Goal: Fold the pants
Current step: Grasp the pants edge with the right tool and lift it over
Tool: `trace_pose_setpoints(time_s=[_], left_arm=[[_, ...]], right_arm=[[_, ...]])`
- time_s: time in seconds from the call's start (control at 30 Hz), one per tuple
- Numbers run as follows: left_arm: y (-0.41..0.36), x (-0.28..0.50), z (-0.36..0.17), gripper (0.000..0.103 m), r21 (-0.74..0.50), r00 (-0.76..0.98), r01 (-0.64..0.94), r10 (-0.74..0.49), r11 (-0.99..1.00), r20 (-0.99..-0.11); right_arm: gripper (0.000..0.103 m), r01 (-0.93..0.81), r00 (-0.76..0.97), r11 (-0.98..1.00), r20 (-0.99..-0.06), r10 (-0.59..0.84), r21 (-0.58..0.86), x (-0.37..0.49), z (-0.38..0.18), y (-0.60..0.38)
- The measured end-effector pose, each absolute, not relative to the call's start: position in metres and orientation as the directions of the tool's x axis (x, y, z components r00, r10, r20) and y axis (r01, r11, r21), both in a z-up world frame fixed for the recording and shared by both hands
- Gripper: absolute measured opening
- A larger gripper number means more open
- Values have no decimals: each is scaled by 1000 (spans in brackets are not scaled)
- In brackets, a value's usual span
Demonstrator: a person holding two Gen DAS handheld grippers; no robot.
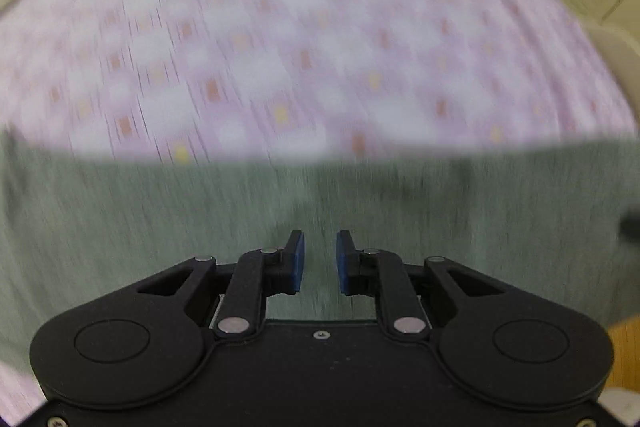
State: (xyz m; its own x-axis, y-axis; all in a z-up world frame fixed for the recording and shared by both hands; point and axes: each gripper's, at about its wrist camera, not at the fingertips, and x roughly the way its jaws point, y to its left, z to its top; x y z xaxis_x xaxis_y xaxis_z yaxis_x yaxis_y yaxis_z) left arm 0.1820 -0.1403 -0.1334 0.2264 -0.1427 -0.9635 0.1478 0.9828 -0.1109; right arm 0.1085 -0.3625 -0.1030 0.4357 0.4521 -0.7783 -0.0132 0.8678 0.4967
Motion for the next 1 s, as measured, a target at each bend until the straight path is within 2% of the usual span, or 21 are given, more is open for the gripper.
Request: trace_pose_setpoints(time_s=[0.1, 0.3, 0.37, 0.4, 0.5, 0.73, 1.0], left_arm=[[-142, 161, -155, 22, -86, 179, 134, -109, 987, -978], [-138, 140, -136, 23, -94, 250, 170, -135, 981, -959], [-134, 142, -148, 22, -94, 203, 177, -130, 980, -971], [-133, 144, -157, 22, -110, 149, 188, -139, 976, -979], [-122, 145, -147, 22, -152, 167, 234, -194, 960, -967], [-20, 148, -118, 23, -210, 258, 93, -227, 973, -939], [96, 147, -105, 23, -149, 290, 65, -162, 987, -943]], right_arm=[[12, -11, 446, 875, -781, 438, 485, 103, -97, -358], [12, -13, 457, 886, -786, 417, 463, 98, -84, -349], [12, -14, 454, 895, -795, 403, 446, 98, -80, -342], [12, -16, 450, 898, -799, 399, 440, 98, -77, -337], [12, -23, 437, 904, -809, 393, 427, 100, -69, -320], [12, -56, 417, 889, -798, 435, 455, 108, -42, -235], [12, -149, 385, 852, -765, 517, 501, 118, -61, -66]])
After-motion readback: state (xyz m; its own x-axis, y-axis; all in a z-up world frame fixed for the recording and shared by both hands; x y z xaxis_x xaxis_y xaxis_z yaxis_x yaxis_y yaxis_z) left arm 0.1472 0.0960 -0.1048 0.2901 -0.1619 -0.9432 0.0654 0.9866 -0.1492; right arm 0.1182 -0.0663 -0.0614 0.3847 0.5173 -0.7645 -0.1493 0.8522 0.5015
